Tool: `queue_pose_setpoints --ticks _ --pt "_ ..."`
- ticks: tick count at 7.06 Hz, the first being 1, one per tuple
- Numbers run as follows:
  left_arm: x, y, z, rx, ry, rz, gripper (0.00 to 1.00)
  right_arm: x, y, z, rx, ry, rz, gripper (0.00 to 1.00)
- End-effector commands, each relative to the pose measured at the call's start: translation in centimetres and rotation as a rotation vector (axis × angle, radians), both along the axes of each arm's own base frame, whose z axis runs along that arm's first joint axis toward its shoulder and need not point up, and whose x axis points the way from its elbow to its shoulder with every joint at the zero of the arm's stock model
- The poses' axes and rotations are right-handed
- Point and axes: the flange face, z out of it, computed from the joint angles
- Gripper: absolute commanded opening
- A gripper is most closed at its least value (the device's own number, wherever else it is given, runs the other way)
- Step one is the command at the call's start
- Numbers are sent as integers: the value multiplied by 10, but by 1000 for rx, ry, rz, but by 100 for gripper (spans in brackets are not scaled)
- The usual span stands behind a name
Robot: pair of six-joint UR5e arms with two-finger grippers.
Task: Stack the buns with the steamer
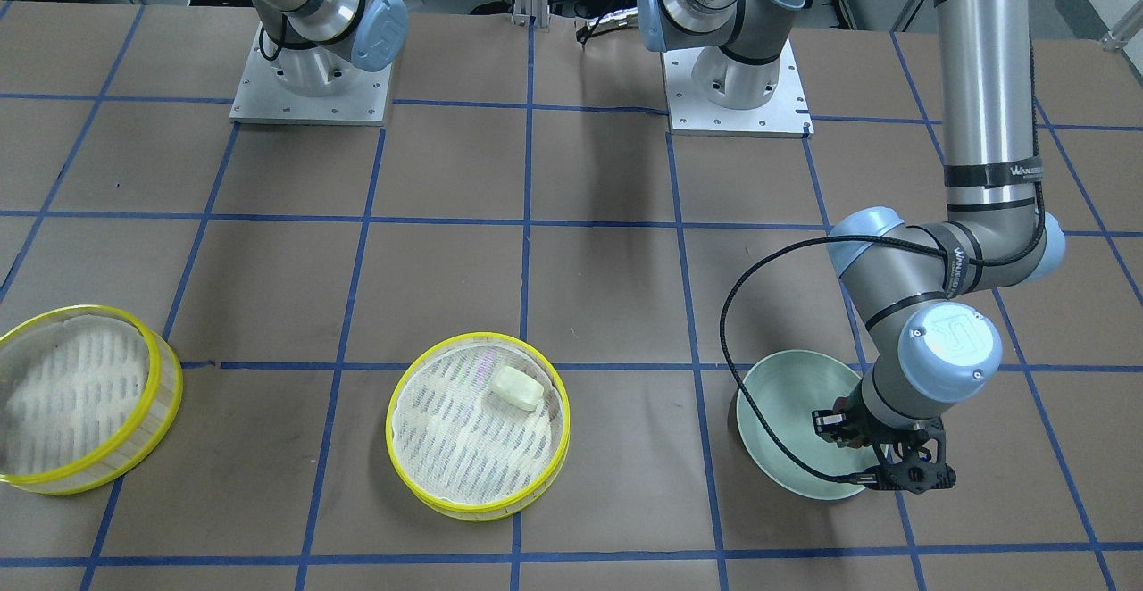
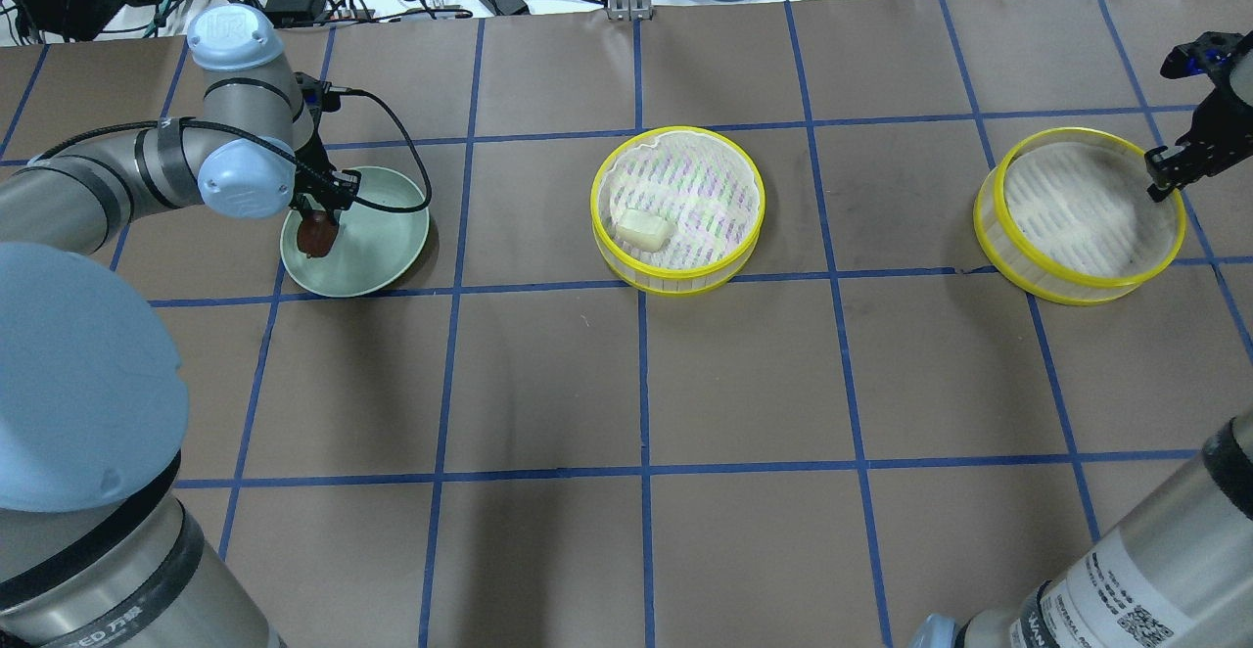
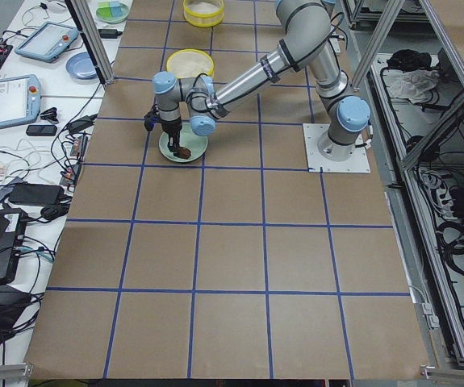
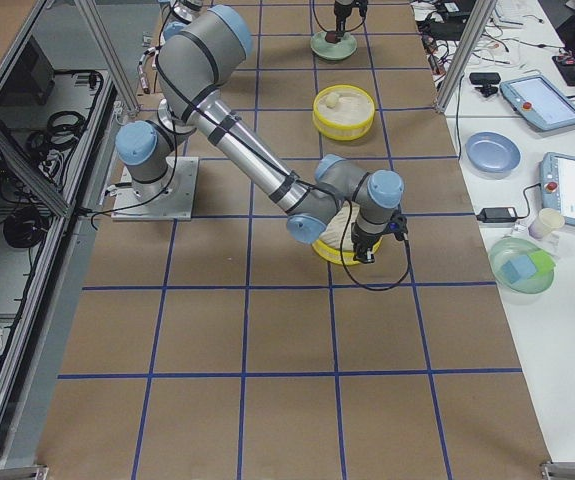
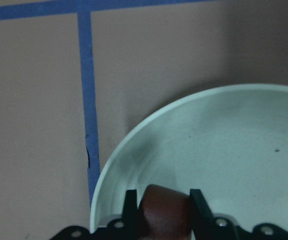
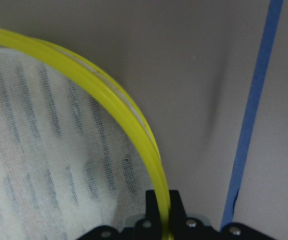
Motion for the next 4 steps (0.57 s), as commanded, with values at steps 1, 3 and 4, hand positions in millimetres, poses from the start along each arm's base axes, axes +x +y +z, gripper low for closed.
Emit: queue_pose_setpoints --ticks 1,3,4 --pt "1 -5 15 -42 -13 -48 0 10 2 27 -23 12 -27 0" --pt "-1 -9 46 -108 -9 -3 0 60 5 71 -2 -5 -97 0" --pt "-8 -11 67 -157 6 51 0 99 -2 88 -16 10 -110 0"
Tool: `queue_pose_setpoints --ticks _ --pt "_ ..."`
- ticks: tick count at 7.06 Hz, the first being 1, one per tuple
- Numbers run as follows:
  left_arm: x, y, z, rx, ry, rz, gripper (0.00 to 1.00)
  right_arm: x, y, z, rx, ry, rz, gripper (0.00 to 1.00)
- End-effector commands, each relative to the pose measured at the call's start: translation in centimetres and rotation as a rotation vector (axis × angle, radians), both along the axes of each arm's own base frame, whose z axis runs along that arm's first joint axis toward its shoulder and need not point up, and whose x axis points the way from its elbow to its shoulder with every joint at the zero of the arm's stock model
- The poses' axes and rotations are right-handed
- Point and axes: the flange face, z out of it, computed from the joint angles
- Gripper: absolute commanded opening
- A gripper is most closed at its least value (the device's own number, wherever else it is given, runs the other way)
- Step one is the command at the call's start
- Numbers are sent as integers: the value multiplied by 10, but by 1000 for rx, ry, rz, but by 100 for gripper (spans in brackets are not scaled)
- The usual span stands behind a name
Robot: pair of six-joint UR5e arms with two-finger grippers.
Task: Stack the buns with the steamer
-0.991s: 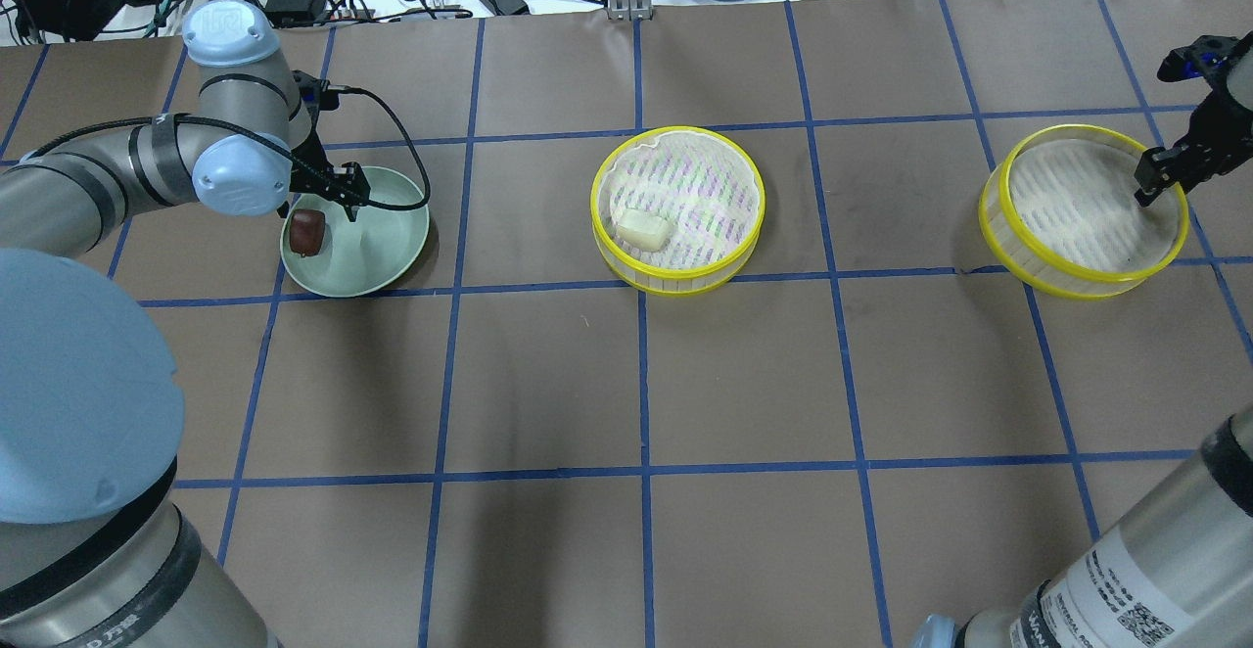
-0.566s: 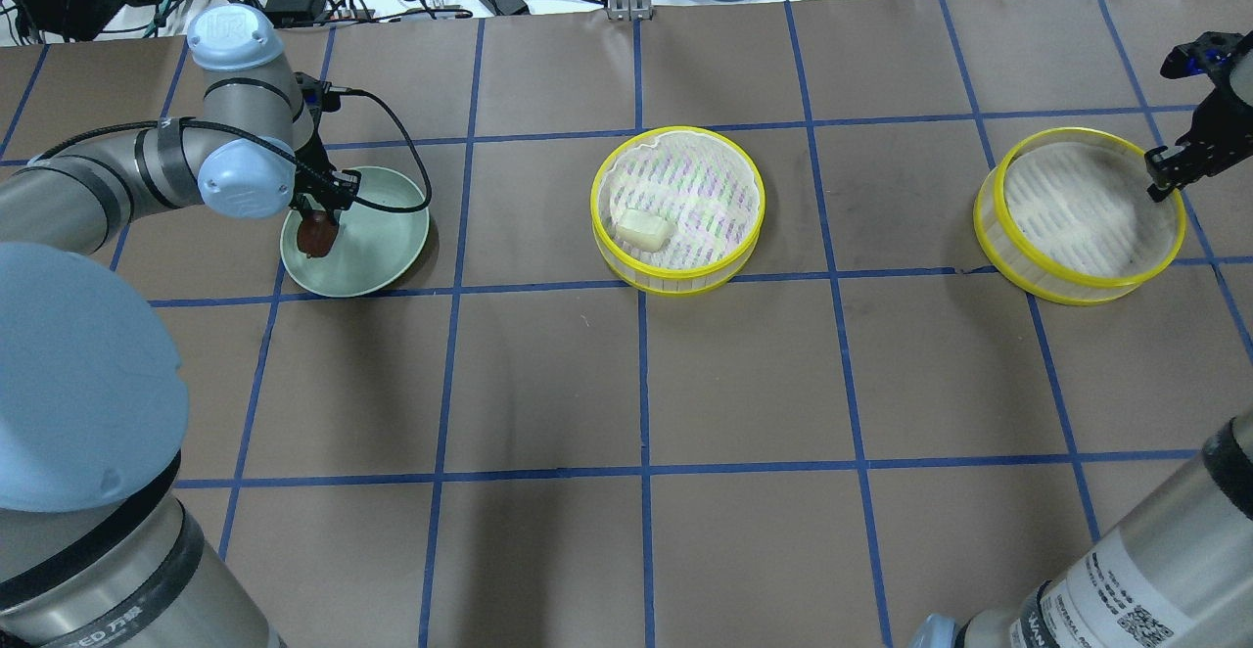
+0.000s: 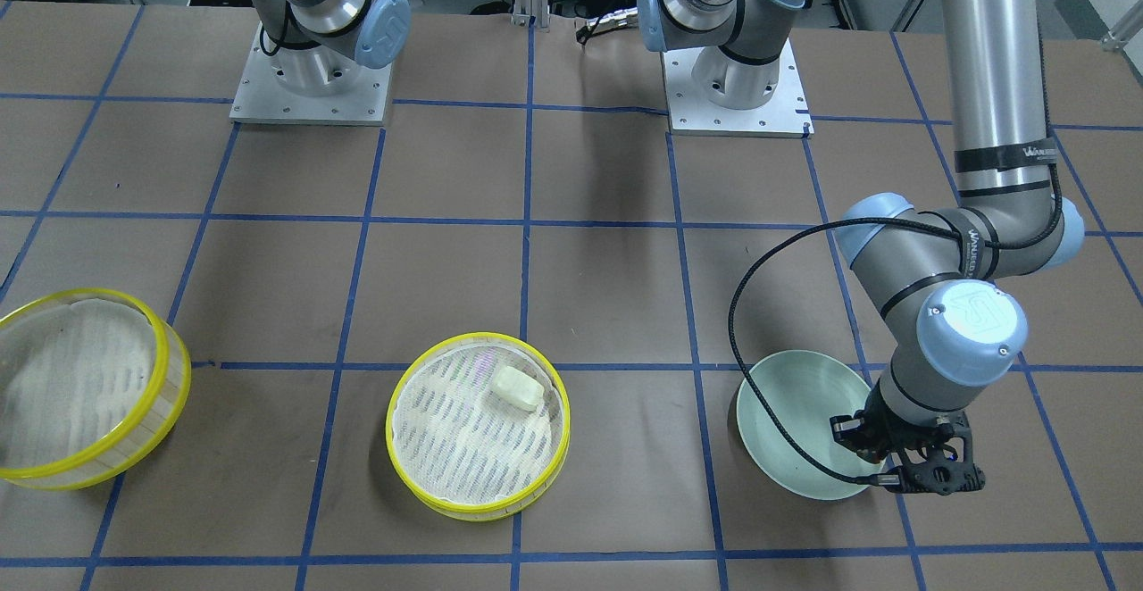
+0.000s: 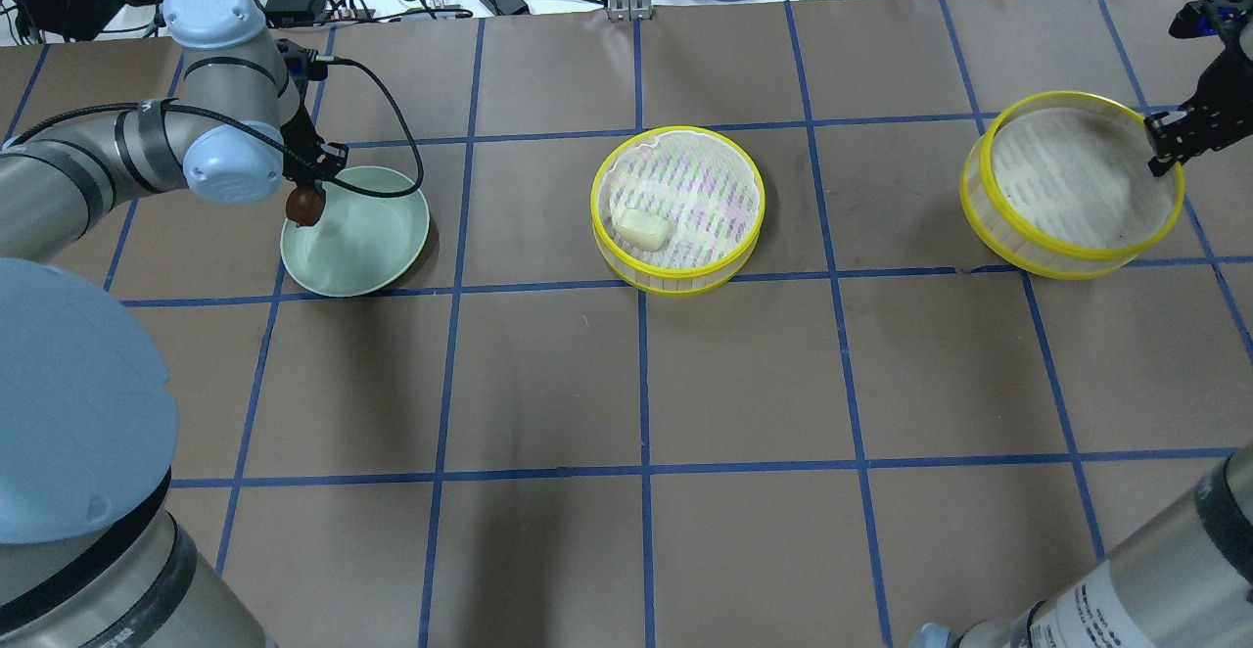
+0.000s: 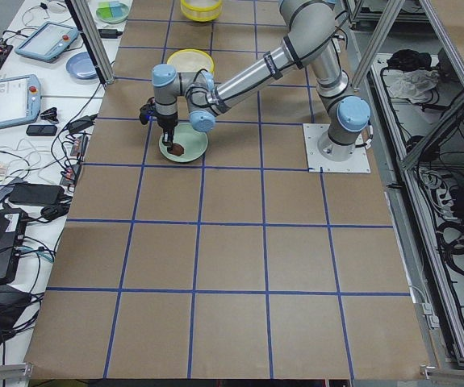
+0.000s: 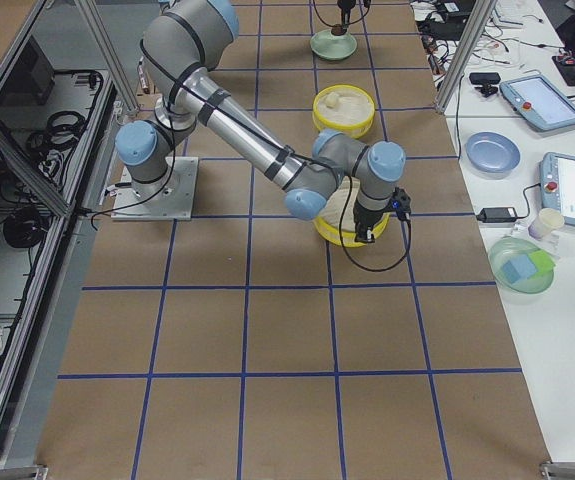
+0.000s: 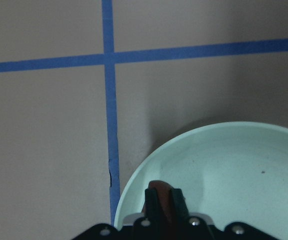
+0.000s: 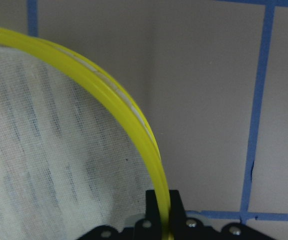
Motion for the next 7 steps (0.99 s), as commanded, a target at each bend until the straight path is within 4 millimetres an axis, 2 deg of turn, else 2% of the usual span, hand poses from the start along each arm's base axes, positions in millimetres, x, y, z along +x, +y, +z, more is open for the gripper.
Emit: queue_pose_setpoints --ticks 1,3,4,5,7 --pt "-9 1 41 -76 29 66 0 83 -9 33 -13 8 -58 0" --pt "-12 13 71 -77 31 77 0 184 -10 63 -46 20 -115 0" --pt "-14 17 79 -83 38 114 0 240 -6 63 -24 22 -158 0" --pt "-18 20 86 -87 48 131 0 308 -2 64 -42 20 -172 0" --pt "-26 28 105 -99 93 165 0 400 16 58 -49 13 -274 0"
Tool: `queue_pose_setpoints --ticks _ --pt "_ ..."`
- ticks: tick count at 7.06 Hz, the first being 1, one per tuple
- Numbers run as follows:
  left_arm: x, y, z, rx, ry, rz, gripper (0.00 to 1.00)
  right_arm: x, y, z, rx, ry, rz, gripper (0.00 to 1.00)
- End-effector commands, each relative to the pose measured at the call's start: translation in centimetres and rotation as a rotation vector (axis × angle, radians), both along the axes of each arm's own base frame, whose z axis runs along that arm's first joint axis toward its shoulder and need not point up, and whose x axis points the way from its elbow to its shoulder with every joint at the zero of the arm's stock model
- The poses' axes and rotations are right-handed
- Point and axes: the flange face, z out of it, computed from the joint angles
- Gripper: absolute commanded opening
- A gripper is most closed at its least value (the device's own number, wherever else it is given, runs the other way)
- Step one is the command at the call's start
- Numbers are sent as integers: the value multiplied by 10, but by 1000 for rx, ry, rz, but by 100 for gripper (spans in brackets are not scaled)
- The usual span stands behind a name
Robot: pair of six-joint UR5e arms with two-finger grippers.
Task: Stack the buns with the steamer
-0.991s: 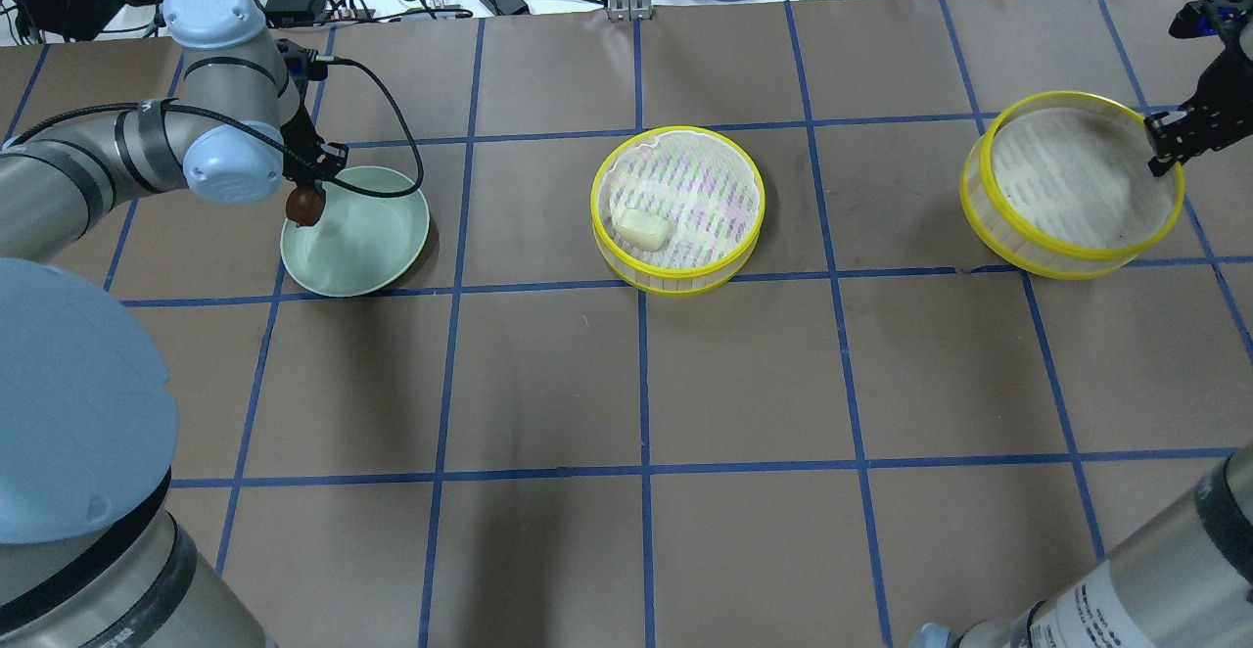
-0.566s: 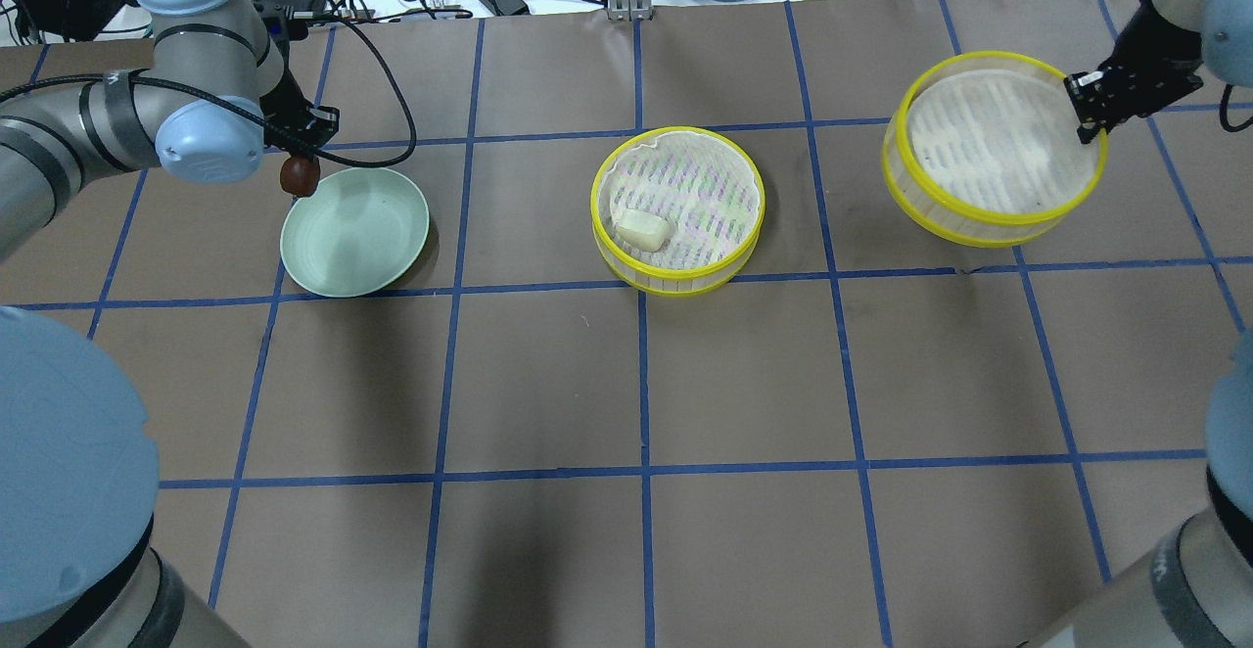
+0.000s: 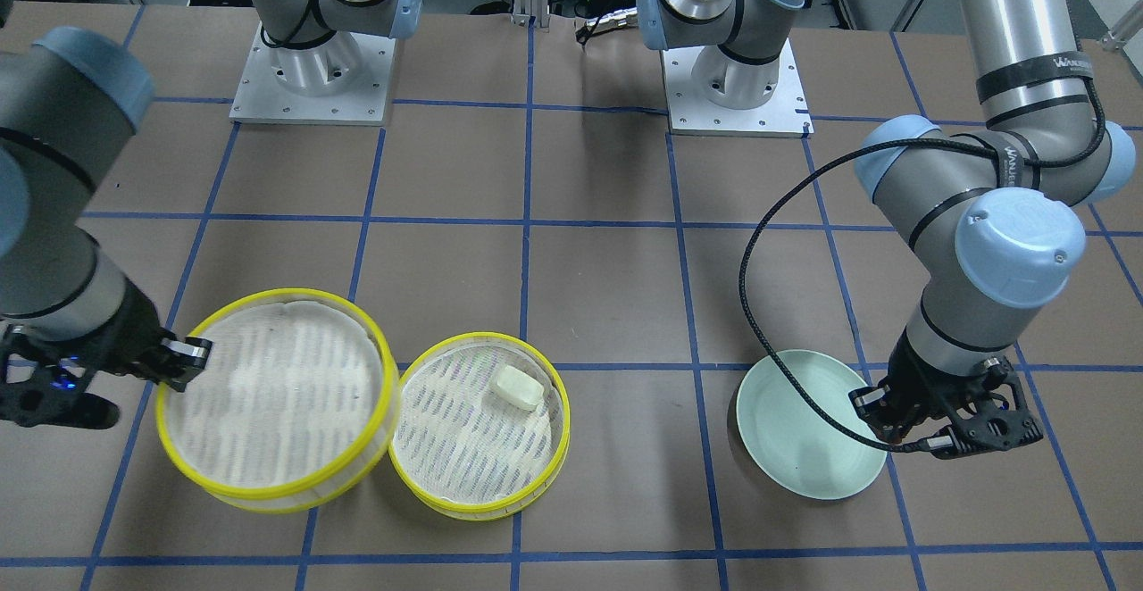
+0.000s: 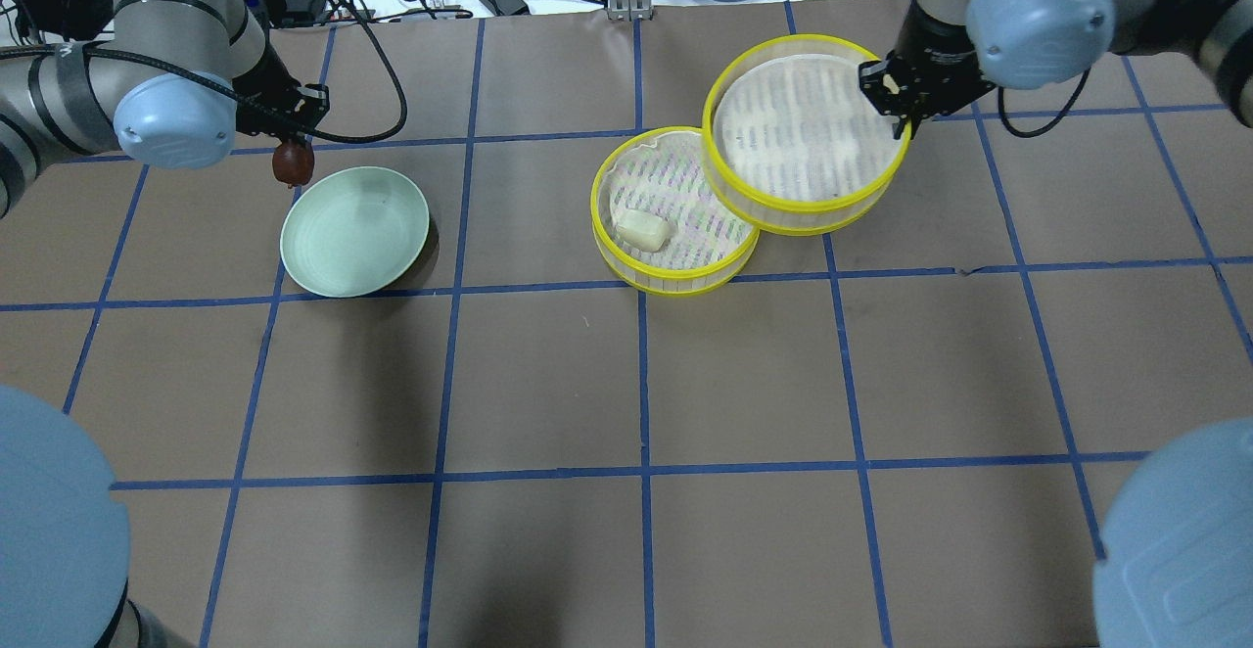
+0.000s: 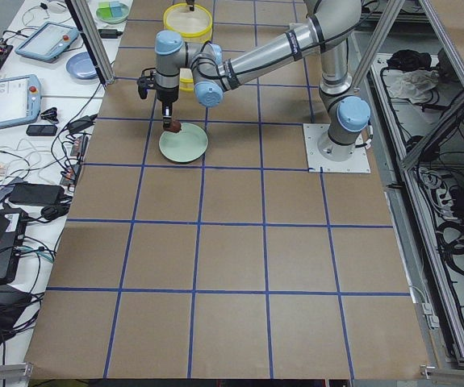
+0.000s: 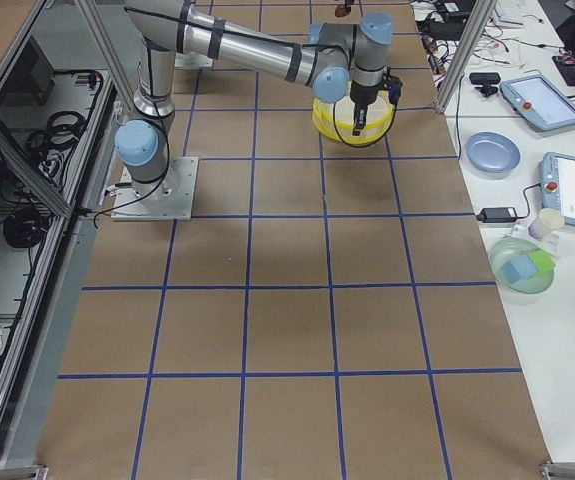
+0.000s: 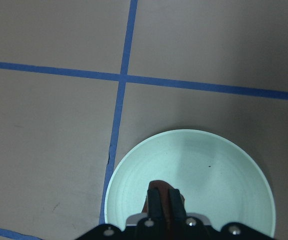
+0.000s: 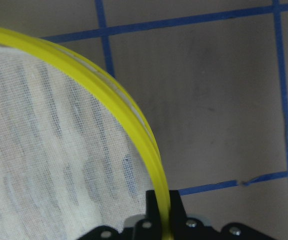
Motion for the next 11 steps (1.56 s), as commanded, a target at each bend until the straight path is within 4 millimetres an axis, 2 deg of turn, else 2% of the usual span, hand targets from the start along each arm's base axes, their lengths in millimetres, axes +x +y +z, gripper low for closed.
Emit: queue_pose_setpoints --ticks 1,2,4,5,6,9,11 --pt "-6 12 23 -2 24 31 0 89 22 -9 1 -9 -71 0" --pt "-11 17 29 5 69 70 0 90 21 -36 45 -10 -87 0" --pt "-15 19 34 -10 124 126 0 97 14 -59 62 -66 -134 0" --pt "-16 21 47 -32 129 148 0 97 15 -59 62 -66 -146 0" --pt "-17 22 48 -30 134 157 0 98 14 -61 61 -66 -142 0" --pt "-17 21 43 -21 136 158 0 97 18 -72 75 -60 -139 0" --pt "-17 21 41 -18 139 159 0 96 16 -72 59 -57 -138 0"
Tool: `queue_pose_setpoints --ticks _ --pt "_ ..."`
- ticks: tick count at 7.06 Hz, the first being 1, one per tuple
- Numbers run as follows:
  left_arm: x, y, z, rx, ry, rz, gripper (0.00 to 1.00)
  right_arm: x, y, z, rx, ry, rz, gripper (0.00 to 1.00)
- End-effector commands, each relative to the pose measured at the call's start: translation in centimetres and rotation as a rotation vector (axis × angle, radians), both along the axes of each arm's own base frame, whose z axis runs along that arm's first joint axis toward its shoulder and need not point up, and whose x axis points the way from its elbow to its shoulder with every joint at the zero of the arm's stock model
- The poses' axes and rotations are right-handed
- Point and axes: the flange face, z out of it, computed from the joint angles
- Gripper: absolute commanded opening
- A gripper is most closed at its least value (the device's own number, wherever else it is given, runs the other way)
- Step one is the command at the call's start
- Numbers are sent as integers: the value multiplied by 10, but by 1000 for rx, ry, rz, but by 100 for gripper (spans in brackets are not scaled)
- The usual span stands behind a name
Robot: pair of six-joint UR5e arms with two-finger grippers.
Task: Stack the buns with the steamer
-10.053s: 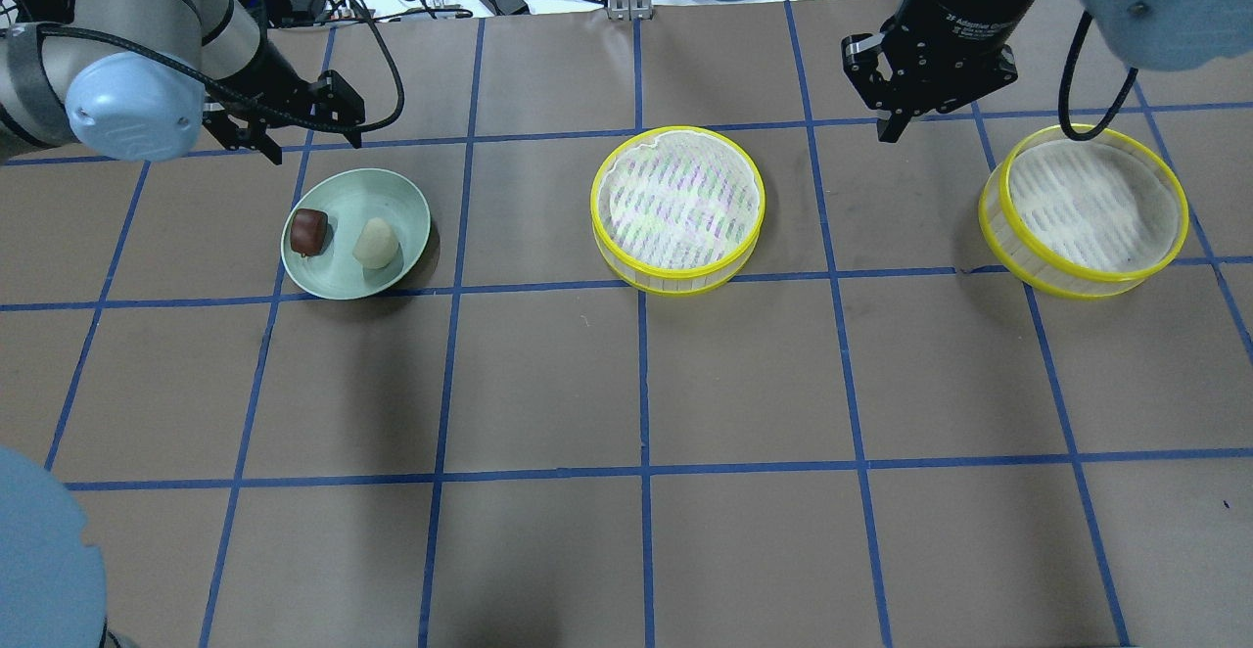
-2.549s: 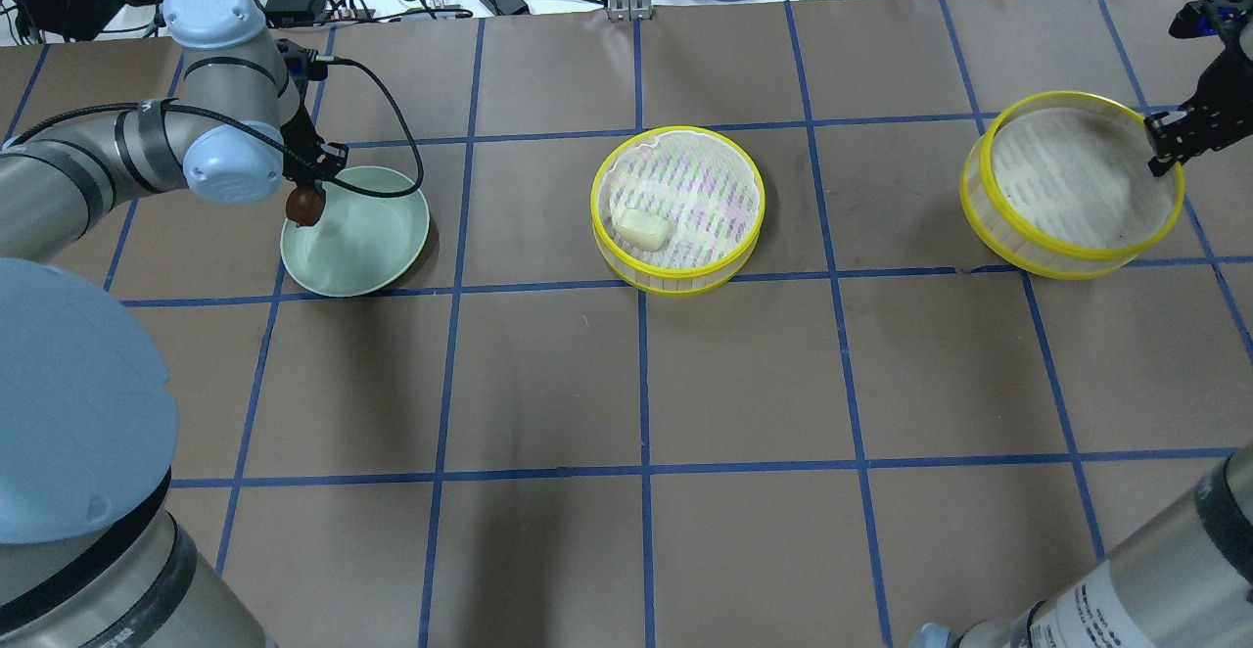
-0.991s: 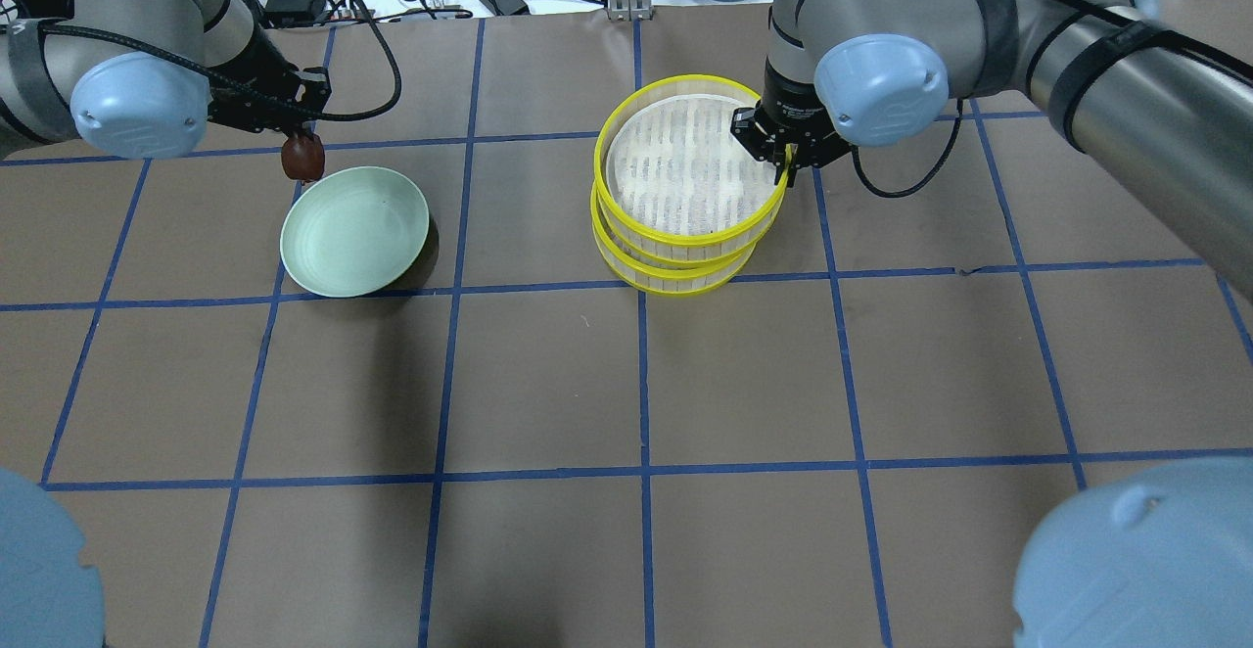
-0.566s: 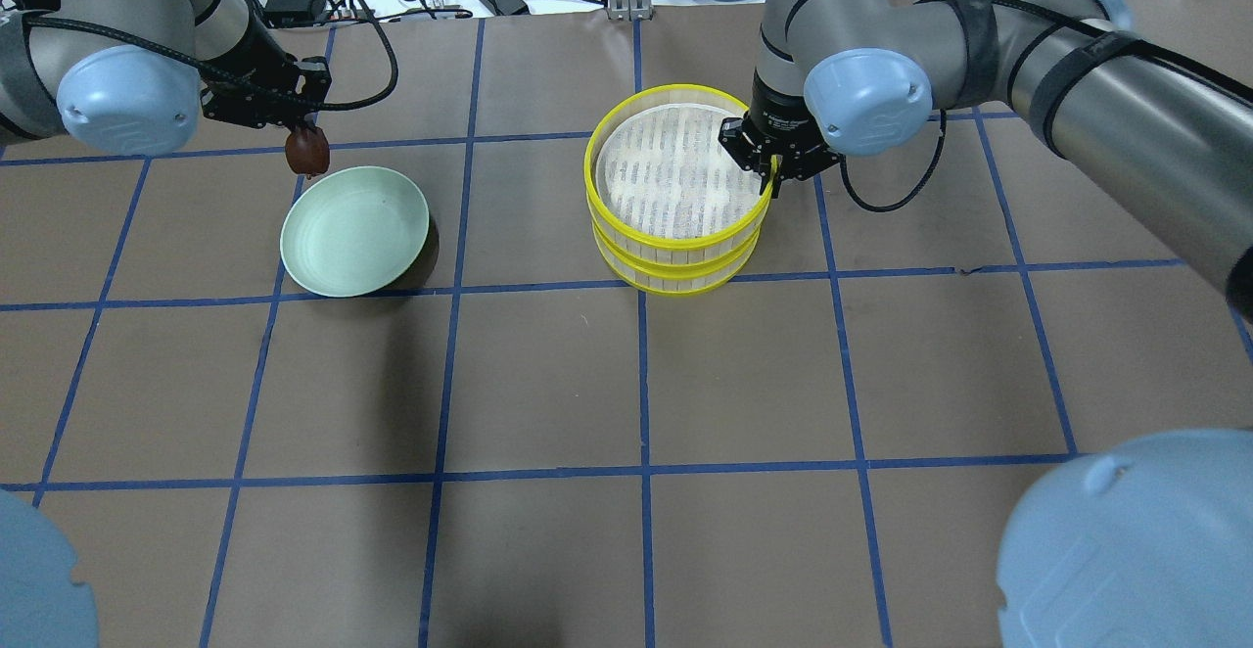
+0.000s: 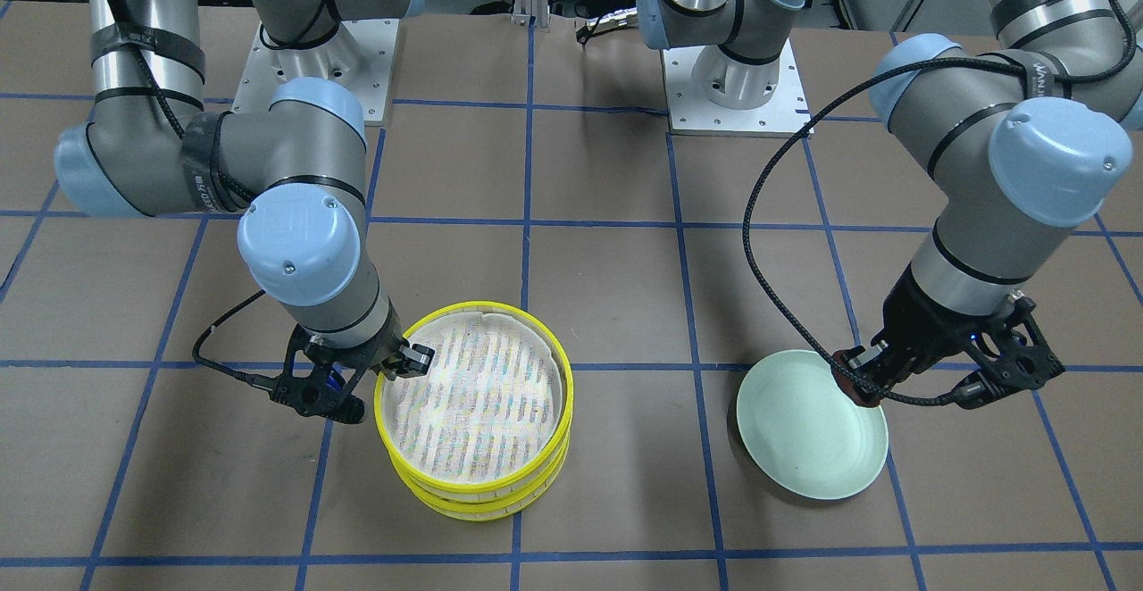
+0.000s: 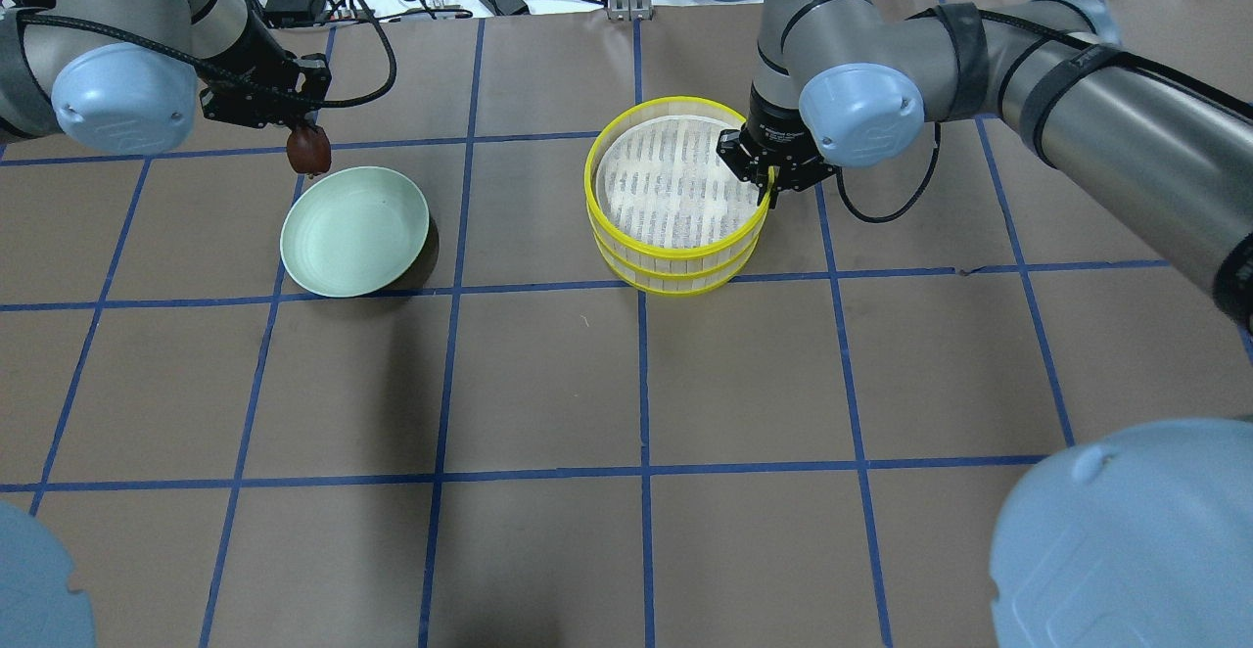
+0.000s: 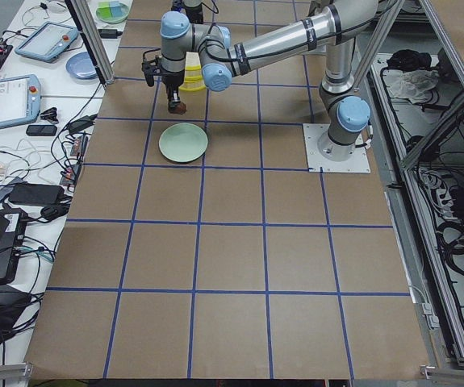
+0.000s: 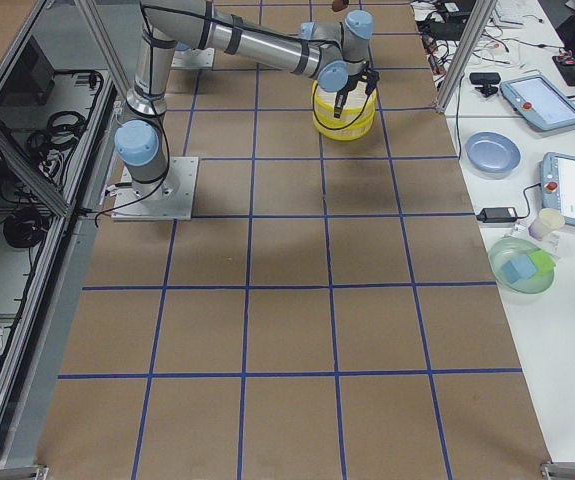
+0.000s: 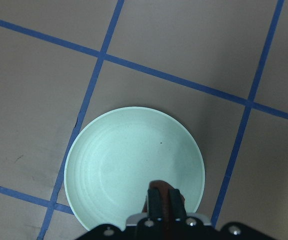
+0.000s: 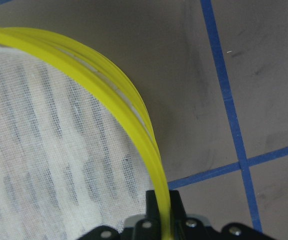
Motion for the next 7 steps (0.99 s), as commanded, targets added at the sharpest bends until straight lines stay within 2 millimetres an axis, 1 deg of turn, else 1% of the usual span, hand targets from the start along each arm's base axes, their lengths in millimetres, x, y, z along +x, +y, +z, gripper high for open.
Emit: queue_pose_setpoints --ticks 1,2,5,6,7 --pt "-2 -1 -3 0 28 16 0 0 -3 1 -29 -2 -2 0" --pt "-6 -3 1 -21 80 64 0 0 -4 0 -28 -4 -4 0" --pt "-8 -4 0 -23 88 74 0 1 -4 -8 -15 -7 1 0" --pt "-10 -5 -1 -24 100 83 0 0 -3 -9 -15 2 4 5" --pt "-17 -5 0 -26 107 94 0 0 -4 -9 -19 1 0 61"
